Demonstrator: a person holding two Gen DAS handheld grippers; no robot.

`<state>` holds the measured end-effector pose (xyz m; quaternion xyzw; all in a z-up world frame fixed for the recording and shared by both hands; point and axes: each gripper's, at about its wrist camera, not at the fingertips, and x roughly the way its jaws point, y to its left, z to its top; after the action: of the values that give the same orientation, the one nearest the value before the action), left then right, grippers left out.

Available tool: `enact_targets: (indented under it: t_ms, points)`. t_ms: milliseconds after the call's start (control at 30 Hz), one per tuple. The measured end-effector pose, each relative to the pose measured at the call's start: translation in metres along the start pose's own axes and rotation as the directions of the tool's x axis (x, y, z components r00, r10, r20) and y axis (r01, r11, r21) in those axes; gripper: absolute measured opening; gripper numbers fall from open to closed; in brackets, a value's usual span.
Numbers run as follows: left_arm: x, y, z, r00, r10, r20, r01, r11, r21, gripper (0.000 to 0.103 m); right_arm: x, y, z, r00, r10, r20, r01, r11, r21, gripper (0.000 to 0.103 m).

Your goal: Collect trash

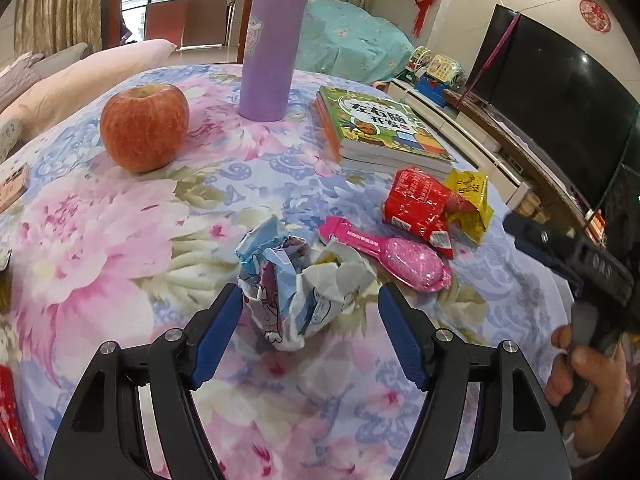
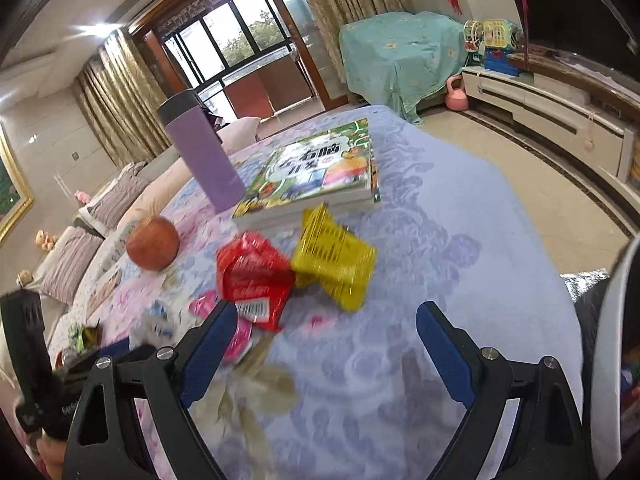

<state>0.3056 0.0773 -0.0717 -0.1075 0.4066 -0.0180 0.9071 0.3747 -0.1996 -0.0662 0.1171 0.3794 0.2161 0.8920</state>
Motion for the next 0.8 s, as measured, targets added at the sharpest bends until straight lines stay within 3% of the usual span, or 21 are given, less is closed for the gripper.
enact_targets:
  t_ms: [100, 133, 233, 400, 467, 533, 800]
  points:
    - [0.005, -0.001, 0.001, 1.000, -0.004, 0.000, 0.004, 1.000, -0.006, 0.069, 0.016, -0.005, 0.011, 0.999, 0.039, -0.015, -0.038, 0.999, 0.021, 0.083]
    - [0.007, -0.002, 0.002, 1.000, -0.002, 0.001, 0.002, 1.000, -0.002, 0.061, 0.023, -0.007, 0.014, 0.998, 0.050, -0.027, -0.049, 0.999, 0.023, 0.081]
    - [0.013, -0.005, 0.001, 1.000, -0.003, -0.014, 0.003, 1.000, 0.009, 0.045, 0.039, -0.008, 0.017, 0.994, 0.075, -0.074, -0.073, 0.997, 0.023, 0.051]
    - [0.006, -0.004, 0.000, 1.000, -0.007, 0.013, 0.008, 1.000, -0.026, 0.029, 0.037, -0.011, 0.010, 0.992, 0.100, -0.081, -0.098, 0.995, 0.025, 0.043]
    - [0.002, -0.003, -0.001, 1.000, -0.025, 0.017, 0.026, 0.999, -0.047, 0.028, 0.026, -0.012, 0.007, 0.992, 0.101, -0.071, -0.099, 0.995, 0.030, 0.041]
    - [-0.005, -0.005, -0.004, 0.999, -0.042, 0.023, 0.043, 0.998, -0.056, 0.026, 0.009, -0.012, 0.001, 0.993, 0.107, -0.056, -0.105, 0.994, 0.031, 0.025]
    - [-0.041, -0.028, -0.028, 0.994, -0.098, 0.040, 0.098, 0.995, -0.002, 0.026, -0.049, -0.002, -0.033, 0.995, 0.101, -0.006, -0.101, 0.995, 0.023, 0.021]
